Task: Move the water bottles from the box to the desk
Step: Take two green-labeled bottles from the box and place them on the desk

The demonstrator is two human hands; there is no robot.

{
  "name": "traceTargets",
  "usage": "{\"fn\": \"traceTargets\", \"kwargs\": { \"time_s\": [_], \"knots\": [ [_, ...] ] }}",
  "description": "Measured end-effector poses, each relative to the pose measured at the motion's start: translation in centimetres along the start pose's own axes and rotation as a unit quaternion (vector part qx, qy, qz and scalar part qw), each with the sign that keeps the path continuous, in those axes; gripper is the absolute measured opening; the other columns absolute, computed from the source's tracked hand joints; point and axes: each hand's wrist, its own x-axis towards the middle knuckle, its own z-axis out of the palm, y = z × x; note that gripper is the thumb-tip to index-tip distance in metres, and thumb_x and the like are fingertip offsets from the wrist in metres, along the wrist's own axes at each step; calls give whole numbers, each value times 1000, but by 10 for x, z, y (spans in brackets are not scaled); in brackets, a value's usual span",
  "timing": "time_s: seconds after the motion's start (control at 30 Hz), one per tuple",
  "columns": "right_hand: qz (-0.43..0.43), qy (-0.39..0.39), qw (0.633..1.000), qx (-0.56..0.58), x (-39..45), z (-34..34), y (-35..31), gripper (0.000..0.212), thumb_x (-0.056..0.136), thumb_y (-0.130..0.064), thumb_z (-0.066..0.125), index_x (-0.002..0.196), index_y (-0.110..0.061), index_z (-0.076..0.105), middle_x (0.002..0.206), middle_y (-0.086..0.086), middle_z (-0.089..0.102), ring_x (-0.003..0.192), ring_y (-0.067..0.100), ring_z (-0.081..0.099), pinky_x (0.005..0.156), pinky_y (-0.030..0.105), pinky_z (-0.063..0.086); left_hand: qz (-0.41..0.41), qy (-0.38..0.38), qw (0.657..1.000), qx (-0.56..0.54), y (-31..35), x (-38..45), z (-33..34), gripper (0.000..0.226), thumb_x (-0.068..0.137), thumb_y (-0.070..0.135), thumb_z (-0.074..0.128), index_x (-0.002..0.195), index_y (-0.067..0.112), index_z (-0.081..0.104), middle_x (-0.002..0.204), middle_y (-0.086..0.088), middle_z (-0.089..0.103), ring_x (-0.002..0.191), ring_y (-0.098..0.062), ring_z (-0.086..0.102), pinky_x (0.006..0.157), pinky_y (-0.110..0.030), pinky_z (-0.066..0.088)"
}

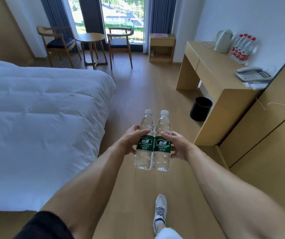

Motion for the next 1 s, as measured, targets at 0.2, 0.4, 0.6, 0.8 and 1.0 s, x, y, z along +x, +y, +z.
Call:
{"fn": "traceTargets", "kwargs": {
  "time_s": [0.2,0.4,0.6,0.8,1.0],
  "knots": [
    [3,-37,999,-6,107,-25,-57,41,91,-32,71,128,-19,56,111,9,70,98,29,67,92,59,52,3,41,999,-9,45,95,-12,50,91,39,72,132,21,49,110,-9,69,95,-27,69,71,-55,60],
    [15,-59,998,-18,189,-55,-119,41,92,-33,69,127,-18,55,114,9,69,98,29,67,91,57,53,-14,70,997,-14,97,177,-14,46,92,39,70,131,23,50,111,-10,69,100,-30,69,82,-63,57],
    [31,-60,997,-28,252,-78,-159,37,93,-34,68,125,-19,58,111,8,70,96,28,67,83,52,57,-23,73,997,-23,134,246,-16,44,92,40,70,128,22,52,111,-10,69,100,-30,69,83,-64,56],
    [38,-38,998,-17,317,-95,-190,35,93,-34,68,123,-19,58,113,10,69,98,29,67,79,50,57,-33,43,998,-17,164,327,-28,42,92,41,70,127,25,53,112,-10,70,100,-30,69,83,-64,56],
    [37,19,999,4,399,-115,-235,36,92,-34,69,124,-20,59,111,10,70,94,29,68,72,46,58,-33,-16,999,-8,206,434,-44,41,92,37,70,127,24,55,114,-10,70,103,-31,69,85,-66,55]
  ]
}}
